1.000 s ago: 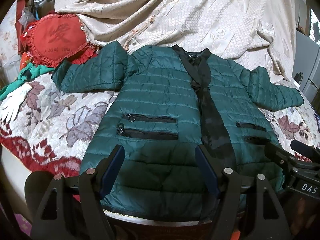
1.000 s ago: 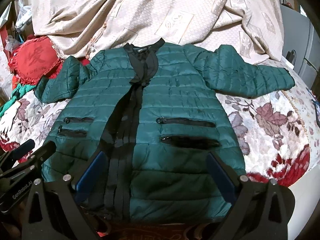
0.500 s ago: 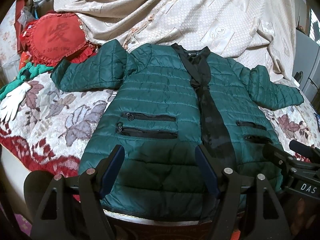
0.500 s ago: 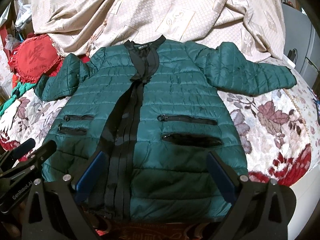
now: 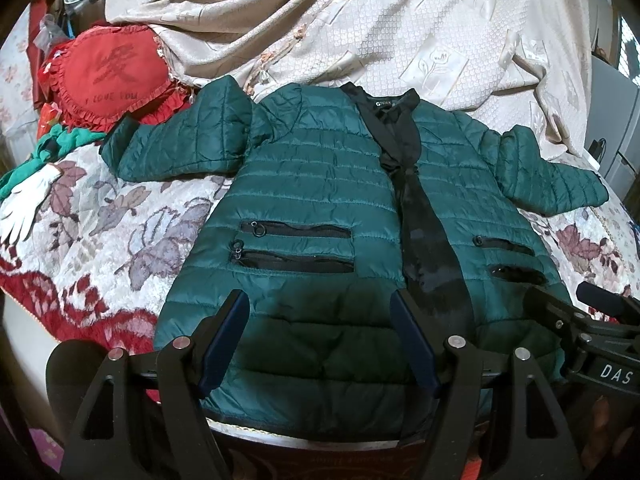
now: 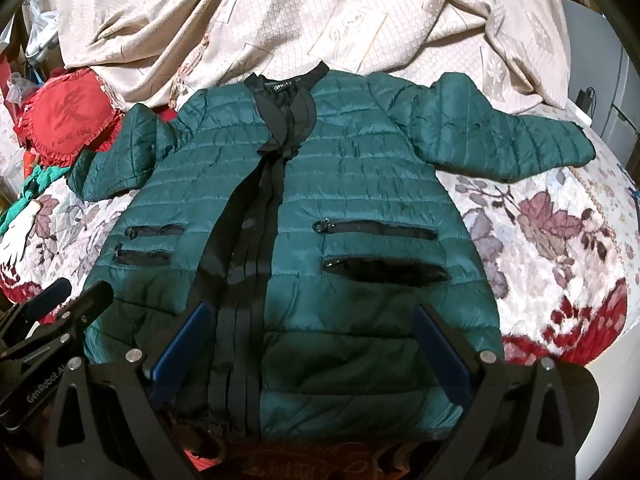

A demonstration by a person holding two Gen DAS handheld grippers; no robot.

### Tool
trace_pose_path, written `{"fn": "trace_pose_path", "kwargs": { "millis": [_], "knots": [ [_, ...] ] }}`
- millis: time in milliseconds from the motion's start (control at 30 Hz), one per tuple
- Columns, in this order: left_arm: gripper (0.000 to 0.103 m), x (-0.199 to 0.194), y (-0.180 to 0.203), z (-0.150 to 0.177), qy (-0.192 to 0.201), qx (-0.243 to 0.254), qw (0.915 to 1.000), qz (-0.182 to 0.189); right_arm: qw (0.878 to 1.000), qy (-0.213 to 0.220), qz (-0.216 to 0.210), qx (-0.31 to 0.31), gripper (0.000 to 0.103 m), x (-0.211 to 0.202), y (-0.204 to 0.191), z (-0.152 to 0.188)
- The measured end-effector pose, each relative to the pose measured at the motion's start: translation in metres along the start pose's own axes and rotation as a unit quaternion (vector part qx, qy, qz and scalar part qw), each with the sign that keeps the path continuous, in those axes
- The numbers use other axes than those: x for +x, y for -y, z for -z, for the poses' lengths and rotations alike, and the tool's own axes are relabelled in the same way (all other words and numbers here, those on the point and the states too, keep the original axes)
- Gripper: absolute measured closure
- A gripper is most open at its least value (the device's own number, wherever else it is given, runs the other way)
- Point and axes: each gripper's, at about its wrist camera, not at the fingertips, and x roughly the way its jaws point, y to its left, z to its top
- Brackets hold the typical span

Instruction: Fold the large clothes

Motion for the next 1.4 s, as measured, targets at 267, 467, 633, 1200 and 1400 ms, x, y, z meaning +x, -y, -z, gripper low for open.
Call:
{"fn": "trace_pose_path", "kwargs": {
  "millis": [267,467,633,1200,1400],
  "knots": [
    [0.047,0.000,-0.001,0.002,0.007,-0.006,0.9999,0.007,1.000,0.009,0.006,-0.003,0.001,0.002,-0.001,-0.001],
    [0.047,0.000,-0.001,0.002,0.006,-0.007,0.9999,0.008,1.000,0.020,0.004,-0.002,0.001,0.004,-0.001,0.001],
    [0.047,0.002,-0.002,0.007,0.035,0.000,0.9994,0.007,1.000,0.020,0.006,-0.004,0.001,0.004,-0.002,0.001],
    [0.047,0.005,-0.004,0.008,0.024,0.008,0.9997,-0.004,1.000,0.013,-0.016,0.003,0.001,0.009,-0.002,0.003],
    [0.047,0.010,-0.008,0.011,0.030,0.021,0.9992,-0.015,1.000,0.011,-0.019,0.006,0.001,0.011,-0.002,0.000]
  ]
}}
